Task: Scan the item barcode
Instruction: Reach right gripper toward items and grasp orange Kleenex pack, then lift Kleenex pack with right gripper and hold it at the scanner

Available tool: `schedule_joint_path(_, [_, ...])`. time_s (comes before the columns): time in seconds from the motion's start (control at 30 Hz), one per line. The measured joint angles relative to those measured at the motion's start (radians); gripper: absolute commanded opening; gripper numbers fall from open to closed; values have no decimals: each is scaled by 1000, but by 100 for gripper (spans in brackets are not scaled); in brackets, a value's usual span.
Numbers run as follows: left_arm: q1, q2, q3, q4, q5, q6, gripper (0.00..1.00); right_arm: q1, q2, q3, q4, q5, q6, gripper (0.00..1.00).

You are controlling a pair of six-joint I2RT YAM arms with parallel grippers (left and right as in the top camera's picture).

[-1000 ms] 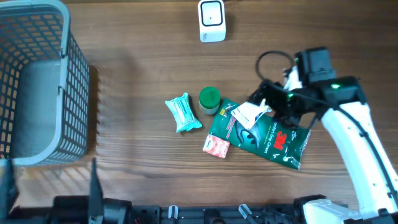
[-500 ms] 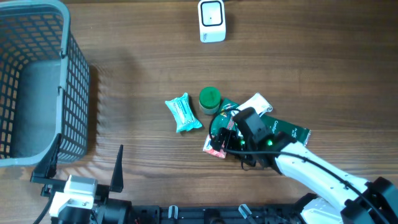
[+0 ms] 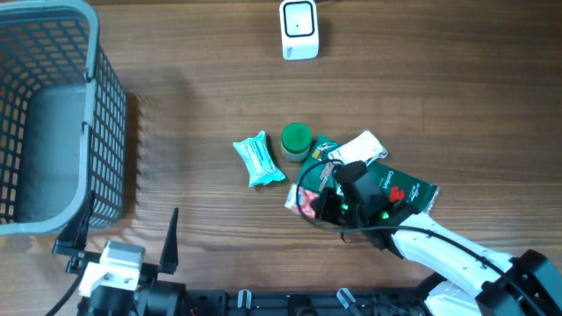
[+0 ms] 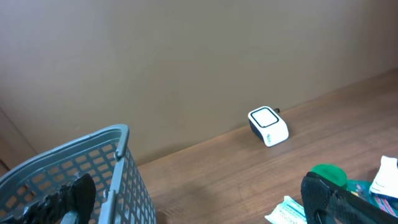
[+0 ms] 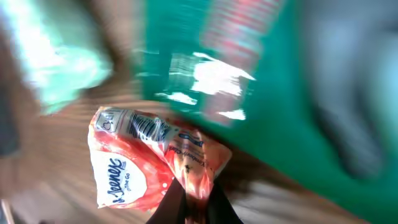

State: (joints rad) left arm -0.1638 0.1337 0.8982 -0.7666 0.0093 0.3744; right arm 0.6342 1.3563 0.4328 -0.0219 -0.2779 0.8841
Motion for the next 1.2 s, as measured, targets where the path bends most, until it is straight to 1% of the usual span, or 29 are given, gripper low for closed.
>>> schedule_joint_path(0.1, [0, 0, 0, -20, 0, 0, 100, 0, -61, 19, 28, -82, -252, 4])
schedule_joint_path(0.2, [0, 0, 0, -39, 0, 0, 100, 0, -222, 47, 79, -65, -455, 4])
schedule_joint_path(0.27, [0, 0, 0, -39, 0, 0, 100, 0, -339, 54, 171, -5, -587, 4])
schedule_joint_path(0.33, [0, 0, 0, -39, 0, 0, 100, 0, -443, 61, 300, 37, -723, 4])
schedule_joint_path(0.4, [0, 0, 0, -39, 0, 0, 100, 0, -495, 63, 409, 53, -858, 4])
schedule_joint_path(0.5, [0, 0, 0, -39, 0, 0, 100, 0, -497, 64, 482, 30, -1023, 4])
schedule_joint_path(0.53, [0, 0, 0, -39, -1, 0, 100, 0, -497, 64, 488, 7, -1050, 4])
schedule_joint_path(0.67, [0, 0, -6, -36, -1, 1, 100, 0, -497, 64, 445, -35, -1057, 4])
schedule_joint_path(0.77, [0, 1, -91, 32, -1, 12, 100, 0, -497, 64, 389, -40, -1014, 4])
schedule_joint_path(0.83, [0, 2, -237, 192, -1, 16, 100, 0, -496, 64, 369, -43, -974, 4])
schedule_joint_path(0.9, [0, 9, -367, 310, -1, 15, 100, 0, -496, 64, 343, -43, -923, 4])
schedule_joint_path(0.97, [0, 14, -520, 474, -2, -17, 100, 0, -497, 64, 278, -43, -842, 4])
schedule_joint_path(1.03, [0, 16, -639, 593, -4, -81, 100, 0, -496, 65, 201, -26, -769, 4])
schedule_joint_path(1.13, [0, 17, -716, 618, -4, -134, 100, 0, -496, 65, 146, -18, -669, 4])
schedule_joint_path(1.2, [0, 17, -728, 602, -4, -152, 100, 0, -496, 65, 102, -17, -529, 5])
